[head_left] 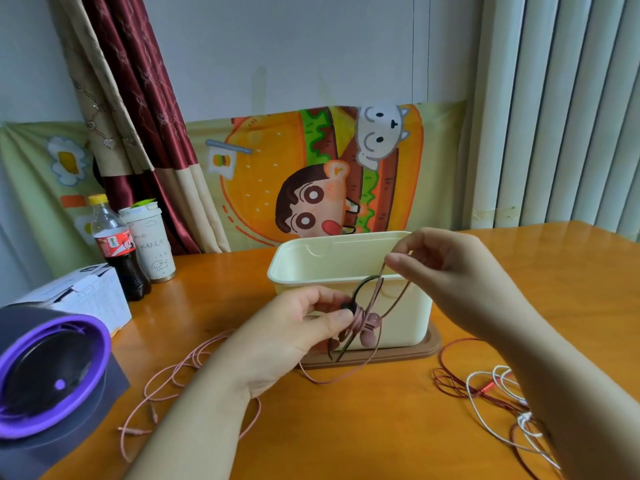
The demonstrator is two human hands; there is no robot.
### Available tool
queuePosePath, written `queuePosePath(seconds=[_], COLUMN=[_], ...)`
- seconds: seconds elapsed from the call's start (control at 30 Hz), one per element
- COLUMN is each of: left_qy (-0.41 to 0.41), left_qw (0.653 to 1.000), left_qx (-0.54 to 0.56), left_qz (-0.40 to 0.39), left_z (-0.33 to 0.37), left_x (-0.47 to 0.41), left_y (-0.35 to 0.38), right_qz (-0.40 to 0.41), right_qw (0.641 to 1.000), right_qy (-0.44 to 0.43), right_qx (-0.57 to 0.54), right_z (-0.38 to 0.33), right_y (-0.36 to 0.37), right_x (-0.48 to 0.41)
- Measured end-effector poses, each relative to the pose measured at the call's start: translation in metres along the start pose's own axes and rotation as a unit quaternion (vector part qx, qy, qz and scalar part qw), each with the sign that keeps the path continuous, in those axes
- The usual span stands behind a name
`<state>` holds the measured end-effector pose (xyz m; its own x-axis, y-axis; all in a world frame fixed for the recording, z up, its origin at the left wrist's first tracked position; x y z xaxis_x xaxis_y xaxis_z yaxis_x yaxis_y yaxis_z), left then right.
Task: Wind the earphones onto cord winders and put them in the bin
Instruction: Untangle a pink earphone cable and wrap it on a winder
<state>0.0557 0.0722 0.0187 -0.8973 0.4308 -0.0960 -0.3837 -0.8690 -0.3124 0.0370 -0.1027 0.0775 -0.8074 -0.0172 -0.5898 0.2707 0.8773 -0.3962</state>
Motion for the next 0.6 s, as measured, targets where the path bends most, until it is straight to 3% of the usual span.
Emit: queuePosePath(seconds=[0.17, 0.3, 0.4, 0.6], left_qy=[0.047, 0.079, 0.089, 0.056], left_qw=[0.982, 0.958, 0.951, 0.900], left_qx=[0.166, 0.269, 0.295, 0.431], left_qz=[-0.075, -0.060, -0.016, 0.030], left_z=[0.019, 0.026, 0.024, 0.016], left_x=[0.008, 0.005, 0.001, -0.007], left_y=[0.007, 0.007, 0.000, -0.006], right_qz=[-0.051, -0.168, -0.212, -0.186], right_qw=[0.991, 0.971, 0.966, 0.973], right_qy=[0.076, 0.089, 0.069, 0.102], right_qx=[-0.102, -0.141, -0.133, -0.087], right_z=[0.022, 0.024, 0.022, 0.032], right_y=[0.021, 0.059, 0.070, 0.066], right_x=[0.004, 0.016, 0.020, 0.017])
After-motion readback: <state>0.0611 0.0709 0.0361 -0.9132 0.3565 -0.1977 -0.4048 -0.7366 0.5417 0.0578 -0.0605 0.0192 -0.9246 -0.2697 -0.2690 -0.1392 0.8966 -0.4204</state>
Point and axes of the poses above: each hand's wrist, its own x-axis away from the middle knuckle, its own y-axis out of the palm, z = x × y, the point moved 7 cm from there along -x, towards the middle knuckle, and after that the axes turned 4 degrees about -x, right-handed, at the moved point
